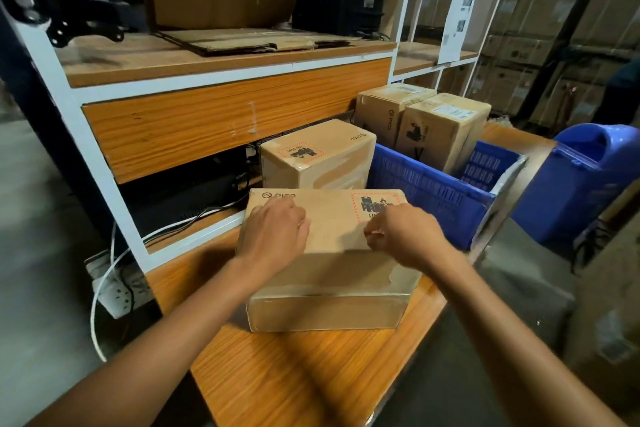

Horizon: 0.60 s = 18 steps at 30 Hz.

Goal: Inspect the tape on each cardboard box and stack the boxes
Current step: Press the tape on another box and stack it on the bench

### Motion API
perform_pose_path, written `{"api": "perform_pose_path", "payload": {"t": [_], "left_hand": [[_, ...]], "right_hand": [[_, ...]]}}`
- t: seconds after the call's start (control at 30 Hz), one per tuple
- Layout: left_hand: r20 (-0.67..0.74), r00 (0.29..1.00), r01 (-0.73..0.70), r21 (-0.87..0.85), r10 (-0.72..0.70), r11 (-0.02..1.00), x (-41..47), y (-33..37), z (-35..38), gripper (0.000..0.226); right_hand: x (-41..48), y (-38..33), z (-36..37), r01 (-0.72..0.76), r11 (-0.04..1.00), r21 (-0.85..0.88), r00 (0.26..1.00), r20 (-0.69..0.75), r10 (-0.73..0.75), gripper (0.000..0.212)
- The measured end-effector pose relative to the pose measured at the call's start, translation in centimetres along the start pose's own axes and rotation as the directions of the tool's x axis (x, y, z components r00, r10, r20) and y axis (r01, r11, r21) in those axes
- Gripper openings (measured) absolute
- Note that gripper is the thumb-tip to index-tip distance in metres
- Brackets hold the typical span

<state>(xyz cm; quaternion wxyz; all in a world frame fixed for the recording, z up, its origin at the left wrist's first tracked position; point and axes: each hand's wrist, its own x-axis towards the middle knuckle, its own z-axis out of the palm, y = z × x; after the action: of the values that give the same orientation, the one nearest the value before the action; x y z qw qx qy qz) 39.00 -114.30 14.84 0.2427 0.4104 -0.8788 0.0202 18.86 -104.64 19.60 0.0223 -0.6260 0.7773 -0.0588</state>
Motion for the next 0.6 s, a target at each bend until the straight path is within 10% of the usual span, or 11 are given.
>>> {"api": "perform_pose_path", "payload": {"t": [0.23, 0.37, 0.47, 0.6], "left_hand": [[0.049, 0.998, 0.044, -0.027, -0.043, 0.999, 0.4, -0.8, -0.3, 0.029], [0.165, 0.93, 0.339, -0.036, -0.329, 0.94, 2.1, -3.4, -0.2, 0.051], [0.435, 0.753, 0.657, -0.542, -0.493, 0.524, 2.3, -5.1, 0.1, 0.067], [0.551, 0.702, 0.659, -0.743, -0.452, 0.119, 0.9, -5.2, -0.2, 0.088]], "right_hand": [[-0.1, 0.2, -0.7, -0.001, 0.998, 0.057, 0.999, 0.041, -0.001, 0.027], [1.8, 2.4, 1.2, -0.142, 0.981, 0.128, 0.989, -0.018, 0.146, 0.05], [2.1, 3.2, 3.4, -0.27, 0.902, 0.337, 0.957, -0.009, 0.289, 0.076], [1.0, 3.5, 3.8, -0.284, 0.789, 0.546, 0.931, -0.041, 0.363, 0.096]]}}
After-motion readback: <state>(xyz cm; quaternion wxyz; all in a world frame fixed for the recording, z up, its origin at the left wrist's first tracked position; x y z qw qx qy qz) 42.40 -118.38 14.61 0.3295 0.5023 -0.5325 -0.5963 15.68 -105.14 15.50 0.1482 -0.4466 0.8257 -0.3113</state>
